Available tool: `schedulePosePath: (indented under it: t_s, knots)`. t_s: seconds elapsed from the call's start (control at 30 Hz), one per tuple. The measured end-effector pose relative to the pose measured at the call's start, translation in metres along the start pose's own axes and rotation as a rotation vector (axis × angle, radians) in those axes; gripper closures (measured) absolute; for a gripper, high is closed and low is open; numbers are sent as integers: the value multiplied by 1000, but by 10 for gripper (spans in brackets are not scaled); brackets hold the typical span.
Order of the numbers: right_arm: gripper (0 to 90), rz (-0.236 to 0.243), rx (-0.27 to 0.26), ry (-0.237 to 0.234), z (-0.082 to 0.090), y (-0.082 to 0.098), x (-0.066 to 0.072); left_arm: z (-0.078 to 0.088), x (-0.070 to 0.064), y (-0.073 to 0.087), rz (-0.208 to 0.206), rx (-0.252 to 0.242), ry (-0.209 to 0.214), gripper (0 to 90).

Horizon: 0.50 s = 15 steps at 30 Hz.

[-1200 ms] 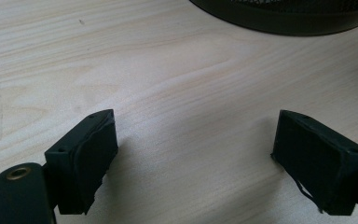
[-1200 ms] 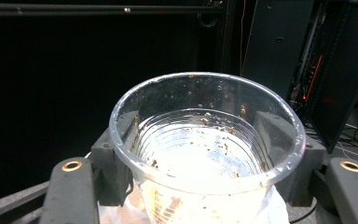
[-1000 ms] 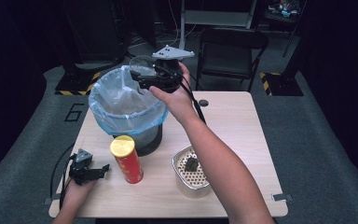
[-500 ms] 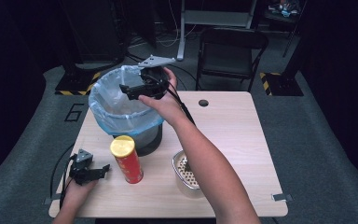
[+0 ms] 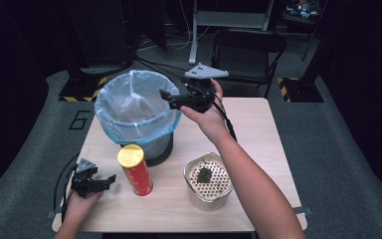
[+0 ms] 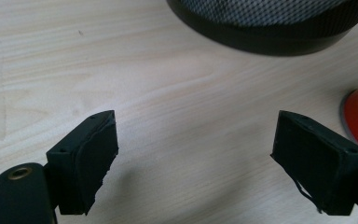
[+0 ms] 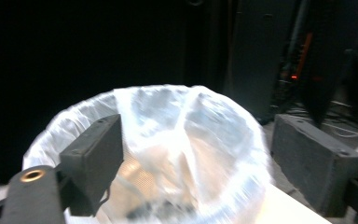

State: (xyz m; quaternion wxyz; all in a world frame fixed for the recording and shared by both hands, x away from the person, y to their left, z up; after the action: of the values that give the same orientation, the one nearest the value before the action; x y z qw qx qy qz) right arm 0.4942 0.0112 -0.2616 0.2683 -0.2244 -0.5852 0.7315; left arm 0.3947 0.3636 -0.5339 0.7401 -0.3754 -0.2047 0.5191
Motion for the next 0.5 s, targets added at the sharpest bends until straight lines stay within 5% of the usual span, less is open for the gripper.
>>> schedulePosePath:
  t_s: [0.33,0.5]
  knots:
    - [269,33,64,105,67,48,-22,23,-10,-14,17,-64,63,124]
    - [295,23,83,143,94,72,-28,30,-18,-19,-31,-63,57,115]
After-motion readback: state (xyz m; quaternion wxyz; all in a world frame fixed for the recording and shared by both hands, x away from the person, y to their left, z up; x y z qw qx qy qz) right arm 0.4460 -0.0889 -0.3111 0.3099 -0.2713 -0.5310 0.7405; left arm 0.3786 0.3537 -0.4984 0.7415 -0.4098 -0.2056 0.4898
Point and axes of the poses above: each handheld gripper's, and its own axes: z roughly backward along the jaws, y roughly out of its underside, x roughly to its left, the point moved 3 cm from there along -z, roughly forward along the jaws
